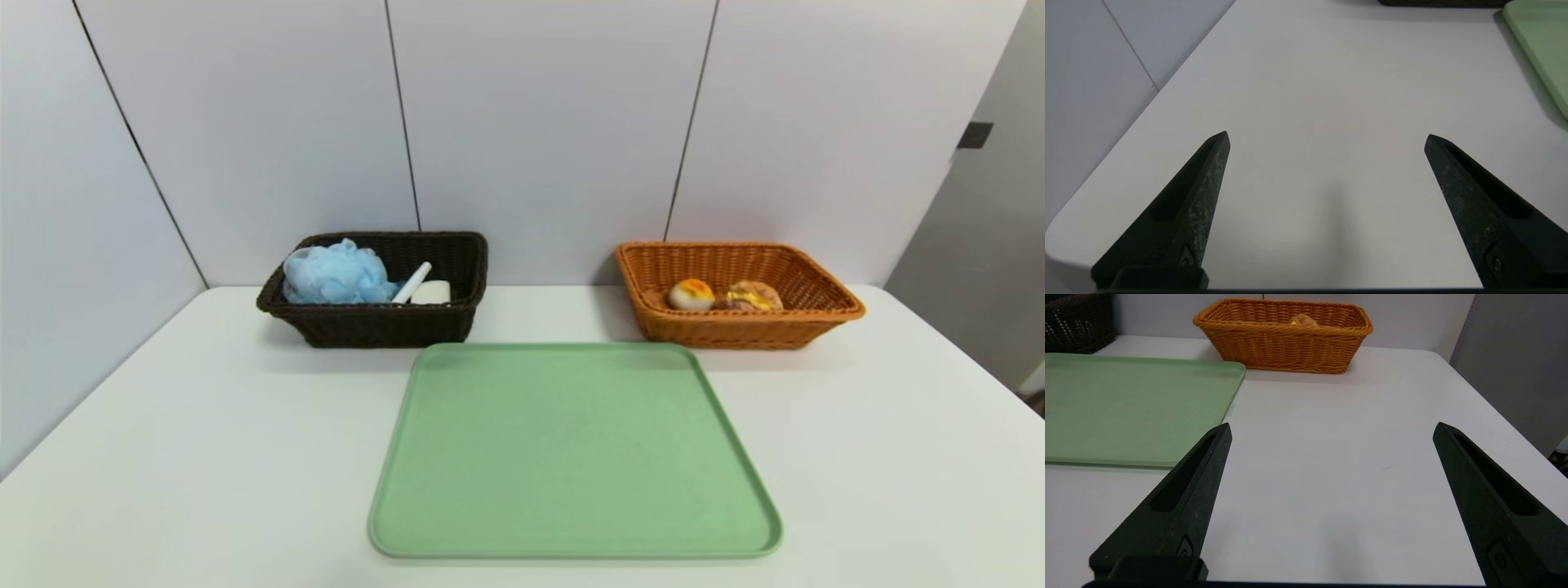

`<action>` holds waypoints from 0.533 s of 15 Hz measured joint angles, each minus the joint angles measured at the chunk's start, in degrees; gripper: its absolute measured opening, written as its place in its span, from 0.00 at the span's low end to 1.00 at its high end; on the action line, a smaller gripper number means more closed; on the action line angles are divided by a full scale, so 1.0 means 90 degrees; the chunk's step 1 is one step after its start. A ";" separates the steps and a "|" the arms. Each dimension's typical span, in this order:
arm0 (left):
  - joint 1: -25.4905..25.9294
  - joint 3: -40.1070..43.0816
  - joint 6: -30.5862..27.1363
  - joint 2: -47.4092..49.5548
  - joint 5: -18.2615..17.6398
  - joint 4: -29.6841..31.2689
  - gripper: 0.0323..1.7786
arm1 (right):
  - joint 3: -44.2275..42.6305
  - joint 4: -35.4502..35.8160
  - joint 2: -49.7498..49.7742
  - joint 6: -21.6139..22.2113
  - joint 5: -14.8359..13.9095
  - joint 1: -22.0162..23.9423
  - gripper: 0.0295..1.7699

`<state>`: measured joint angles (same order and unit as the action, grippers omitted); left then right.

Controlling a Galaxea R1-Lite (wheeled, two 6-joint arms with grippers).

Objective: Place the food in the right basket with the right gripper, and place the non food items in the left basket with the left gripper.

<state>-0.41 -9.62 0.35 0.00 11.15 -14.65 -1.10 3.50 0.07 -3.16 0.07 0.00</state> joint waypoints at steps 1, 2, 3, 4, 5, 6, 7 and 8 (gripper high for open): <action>0.0000 0.0276 -0.0045 0.0005 -0.0134 0.0559 0.95 | 0.0061 -0.0043 0.0000 0.0023 0.0004 0.0000 0.96; 0.0000 0.0493 -0.0054 0.0008 -0.0325 0.1066 0.95 | 0.0092 -0.0202 0.0000 0.0081 0.0012 0.0000 0.96; 0.0001 0.0623 -0.0042 0.0011 -0.0536 0.1418 0.95 | 0.0107 -0.0356 0.0000 0.0137 0.0012 0.0000 0.96; 0.0004 0.0702 -0.0028 0.0011 -0.0680 0.1543 0.95 | 0.0114 -0.0383 0.0000 0.0248 0.0012 0.0000 0.96; 0.0004 0.0745 -0.0005 0.0011 -0.0811 0.1547 0.95 | 0.0116 -0.0389 0.0000 0.0409 0.0009 0.0000 0.96; 0.0004 0.0791 0.0037 0.0011 -0.0986 0.1559 0.95 | 0.0116 -0.0389 0.0000 0.0534 0.0009 0.0000 0.96; 0.0004 0.0913 0.0056 0.0012 -0.1173 0.1582 0.95 | 0.0119 -0.0389 0.0000 0.0568 0.0007 0.0000 0.96; 0.0004 0.0986 0.0065 0.0012 -0.1234 0.1655 0.95 | 0.0119 -0.0389 0.0000 0.0573 0.0007 0.0000 0.96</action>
<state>-0.38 -0.74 0.94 0.11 0.05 0.24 -0.02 0.00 0.07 2.00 0.13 0.00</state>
